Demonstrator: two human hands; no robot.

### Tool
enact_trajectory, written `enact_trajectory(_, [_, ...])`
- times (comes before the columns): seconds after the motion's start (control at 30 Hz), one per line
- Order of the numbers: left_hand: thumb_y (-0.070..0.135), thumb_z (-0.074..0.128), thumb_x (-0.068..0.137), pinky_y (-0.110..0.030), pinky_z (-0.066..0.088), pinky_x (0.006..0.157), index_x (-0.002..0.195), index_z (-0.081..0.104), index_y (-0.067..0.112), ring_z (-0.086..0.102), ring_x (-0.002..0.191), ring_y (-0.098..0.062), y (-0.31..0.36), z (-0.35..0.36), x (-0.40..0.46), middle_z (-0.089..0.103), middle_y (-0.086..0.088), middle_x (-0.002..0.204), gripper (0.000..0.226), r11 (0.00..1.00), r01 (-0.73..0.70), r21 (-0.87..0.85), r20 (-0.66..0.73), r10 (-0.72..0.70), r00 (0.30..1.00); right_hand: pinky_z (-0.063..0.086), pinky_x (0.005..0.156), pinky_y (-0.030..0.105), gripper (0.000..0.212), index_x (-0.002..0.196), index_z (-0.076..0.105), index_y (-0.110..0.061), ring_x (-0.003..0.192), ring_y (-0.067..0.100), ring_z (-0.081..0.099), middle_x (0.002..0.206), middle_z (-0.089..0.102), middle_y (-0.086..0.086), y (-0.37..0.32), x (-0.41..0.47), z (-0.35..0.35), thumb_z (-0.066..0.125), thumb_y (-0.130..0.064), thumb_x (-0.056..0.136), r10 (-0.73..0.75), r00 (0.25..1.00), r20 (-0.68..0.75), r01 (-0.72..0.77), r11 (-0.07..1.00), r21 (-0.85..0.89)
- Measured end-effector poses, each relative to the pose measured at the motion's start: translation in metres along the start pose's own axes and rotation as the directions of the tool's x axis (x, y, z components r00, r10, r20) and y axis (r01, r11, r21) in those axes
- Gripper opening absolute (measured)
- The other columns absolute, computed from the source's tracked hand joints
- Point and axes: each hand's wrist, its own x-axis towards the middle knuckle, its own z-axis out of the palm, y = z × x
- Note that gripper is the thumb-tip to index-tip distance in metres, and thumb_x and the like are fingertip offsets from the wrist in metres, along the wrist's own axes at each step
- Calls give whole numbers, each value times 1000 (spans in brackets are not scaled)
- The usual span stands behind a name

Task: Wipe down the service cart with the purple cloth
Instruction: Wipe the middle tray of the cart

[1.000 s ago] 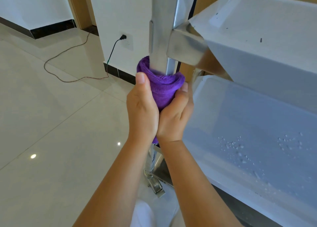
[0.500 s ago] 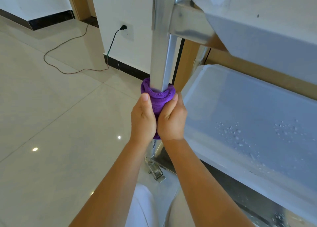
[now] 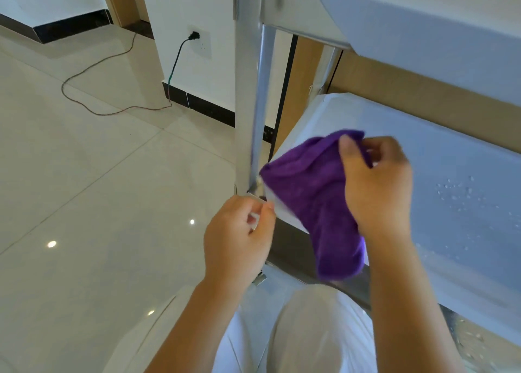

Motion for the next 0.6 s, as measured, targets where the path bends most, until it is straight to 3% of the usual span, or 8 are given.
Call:
enact_trajectory(0.07, [39, 48, 80, -8, 38, 61, 81, 63, 18, 55, 71, -7, 3, 5, -3, 57, 14, 76, 26, 999, -37, -35, -12, 37, 999, 49, 71, 15, 25, 103, 53, -23, 83, 0, 54, 95, 56, -11, 0, 4, 3, 61, -40, 86, -27, 1000, -14, 27, 997, 66])
enact_trajectory(0.1, [38, 48, 80, -6, 38, 67, 87, 63, 15, 55, 76, -6, 4, 6, -4, 58, 13, 82, 28, 997, -53, -52, -16, 53, 998, 50, 73, 19, 29, 106, 55, -21, 86, 2, 56, 100, 58, -9, 2, 3, 9, 63, -39, 84, -40, 997, 65, 36, 997, 68])
enact_trajectory(0.23, [36, 44, 82, -3, 34, 76, 95, 62, 11, 48, 83, -3, -4, 7, -3, 55, 7, 91, 33, 997, -68, -36, 27, 69, 997, 46, 77, 33, 36, 91, 64, -11, 80, 17, 52, 87, 60, -2, 26, -17, 51, 56, -46, 86, -167, 806, 568, 260, 962, -86])
enact_trajectory(0.3, [36, 41, 83, -2, 34, 78, 94, 62, 9, 47, 86, -3, -9, 6, -4, 55, 4, 95, 36, 997, -76, 9, 33, 76, 997, 43, 89, 42, 47, 90, 62, -15, 97, 20, 52, 95, 61, -4, 40, -23, 63, 43, -58, 85, -201, 782, 589, 376, 907, -191])
enact_trajectory(0.4, [33, 41, 83, 1, 34, 80, 95, 62, 6, 51, 88, -7, -13, 7, -7, 52, 2, 99, 36, 996, -70, 47, 31, 68, 997, 29, 108, 43, 44, 116, 54, -17, 133, 23, 35, 136, 50, 1, 47, -24, 69, 41, -51, 92, -195, 782, 592, 472, 806, -357])
enact_trajectory(0.43, [33, 41, 82, 2, 33, 79, 96, 61, 6, 50, 88, -6, -13, 7, -8, 53, 1, 100, 36, 997, -62, 49, 47, 60, 997, 33, 106, 44, 40, 114, 55, -15, 129, 24, 40, 133, 52, 3, 47, -25, 70, 44, -47, 93, -215, 783, 583, 487, 794, -362])
enact_trajectory(0.5, [28, 45, 82, 4, 31, 78, 100, 61, 6, 48, 90, -3, -13, 8, -7, 53, 2, 104, 32, 996, -51, 68, 91, 45, 995, 49, 83, 45, 24, 91, 59, -10, 90, 24, 58, 96, 65, 9, 44, -27, 72, 56, -33, 88, -322, 798, 509, 517, 799, -306])
enact_trajectory(0.6, [8, 52, 85, -2, 32, 73, 114, 55, 9, 51, 95, -10, -10, 8, -4, 53, 8, 109, 29, 995, -9, 100, 161, -8, 987, 47, 52, 31, 15, 67, 54, -5, 50, 22, 48, 57, 56, 7, 42, -34, 74, 65, -15, 71, -384, 859, 339, 486, 821, -301])
